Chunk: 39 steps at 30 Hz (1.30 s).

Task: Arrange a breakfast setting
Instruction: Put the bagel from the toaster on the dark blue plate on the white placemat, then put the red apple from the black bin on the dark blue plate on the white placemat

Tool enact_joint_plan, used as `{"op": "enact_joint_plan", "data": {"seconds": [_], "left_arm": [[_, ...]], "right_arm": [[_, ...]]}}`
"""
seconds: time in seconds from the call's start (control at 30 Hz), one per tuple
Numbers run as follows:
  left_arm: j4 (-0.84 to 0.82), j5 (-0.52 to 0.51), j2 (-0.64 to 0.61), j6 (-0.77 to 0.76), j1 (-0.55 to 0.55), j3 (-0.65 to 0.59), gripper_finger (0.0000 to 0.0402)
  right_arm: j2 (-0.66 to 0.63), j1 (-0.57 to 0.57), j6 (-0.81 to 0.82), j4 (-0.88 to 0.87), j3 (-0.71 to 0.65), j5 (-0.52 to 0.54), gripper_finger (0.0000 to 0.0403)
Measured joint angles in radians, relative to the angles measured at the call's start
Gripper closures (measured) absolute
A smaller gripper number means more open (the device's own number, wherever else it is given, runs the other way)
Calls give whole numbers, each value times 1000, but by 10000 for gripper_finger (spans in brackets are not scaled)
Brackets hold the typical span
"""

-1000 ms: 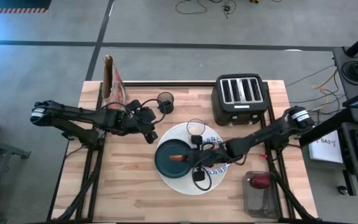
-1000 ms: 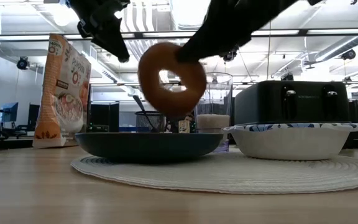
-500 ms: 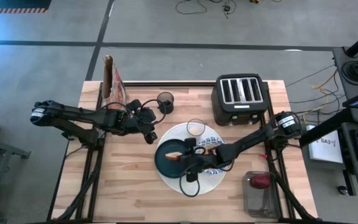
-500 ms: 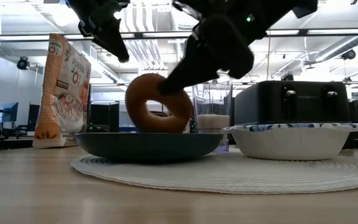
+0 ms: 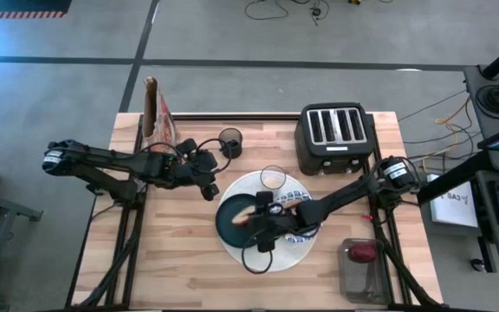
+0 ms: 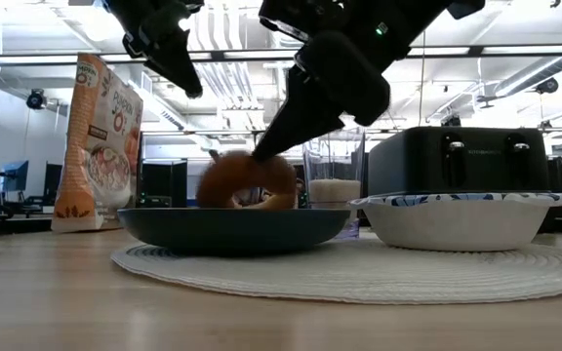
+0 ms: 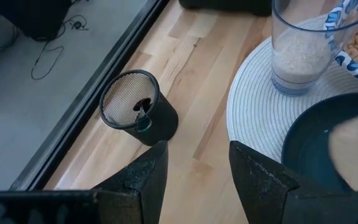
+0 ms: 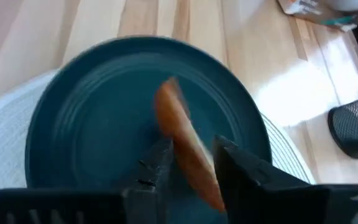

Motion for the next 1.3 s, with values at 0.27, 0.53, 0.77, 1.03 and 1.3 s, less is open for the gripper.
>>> {"op": "enact_joint_plan", "data": {"seconds": [0.27,0.53,0.77,1.03,1.3], "left_arm": [[-1,39,0,-13,0,0,246],[-3,55,5,-26,0,0,246],[-8,117,43,53,25,0,246],[103,90,120,252,154,-2,246],[176,159,155,443,272,-26,246]], "right_arm": [[-12,1,73,-108,79,-56,252],[-85,2,167,-341,206,-161,239],[-226,0,195,-522,241,-183,238],[-363,-8,180,-547,222,-152,241],[-397,-8,195,-656,193,-149,241]]}}
